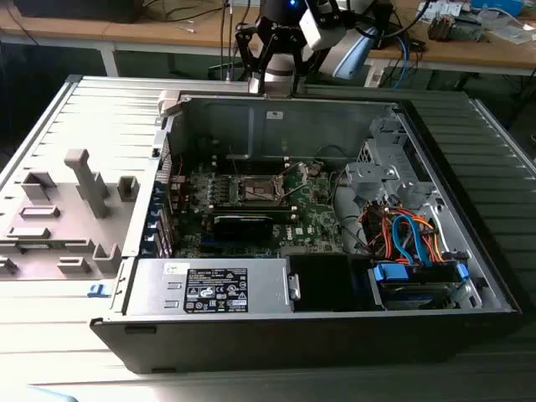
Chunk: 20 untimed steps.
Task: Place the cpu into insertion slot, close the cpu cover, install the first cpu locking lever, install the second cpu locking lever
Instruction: 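Place the cpu into insertion slot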
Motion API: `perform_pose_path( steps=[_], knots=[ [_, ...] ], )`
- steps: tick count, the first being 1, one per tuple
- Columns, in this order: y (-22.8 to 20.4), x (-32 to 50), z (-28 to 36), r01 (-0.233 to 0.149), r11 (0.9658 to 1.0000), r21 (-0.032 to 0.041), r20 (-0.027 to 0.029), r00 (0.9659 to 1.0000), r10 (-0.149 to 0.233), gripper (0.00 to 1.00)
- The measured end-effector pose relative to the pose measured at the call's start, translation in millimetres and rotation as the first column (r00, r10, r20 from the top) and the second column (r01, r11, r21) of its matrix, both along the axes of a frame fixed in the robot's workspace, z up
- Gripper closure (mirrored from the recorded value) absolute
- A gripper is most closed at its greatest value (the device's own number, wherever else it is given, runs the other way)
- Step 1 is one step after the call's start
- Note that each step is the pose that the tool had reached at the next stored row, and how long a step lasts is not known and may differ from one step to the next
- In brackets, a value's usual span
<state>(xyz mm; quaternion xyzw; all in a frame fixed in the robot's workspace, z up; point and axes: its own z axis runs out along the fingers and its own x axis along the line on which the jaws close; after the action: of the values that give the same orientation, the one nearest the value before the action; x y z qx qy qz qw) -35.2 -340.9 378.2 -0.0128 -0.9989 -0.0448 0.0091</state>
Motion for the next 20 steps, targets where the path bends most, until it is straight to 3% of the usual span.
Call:
perform_pose_path(
  steps=[8,11,20],
  knots=[
    [0.0,0.0,0.0,0.0,1.0,0.0,0.0,1.0,0.0,0.45],
    [-3.0,-0.1,-0.1,0.0,1.0,0.0,0.0,1.0,0.0,0.45],
    [-5.8,0.0,-1.0,0.0,1.0,-0.0001,0.0,1.0,0.0,0.45]
  ],
)
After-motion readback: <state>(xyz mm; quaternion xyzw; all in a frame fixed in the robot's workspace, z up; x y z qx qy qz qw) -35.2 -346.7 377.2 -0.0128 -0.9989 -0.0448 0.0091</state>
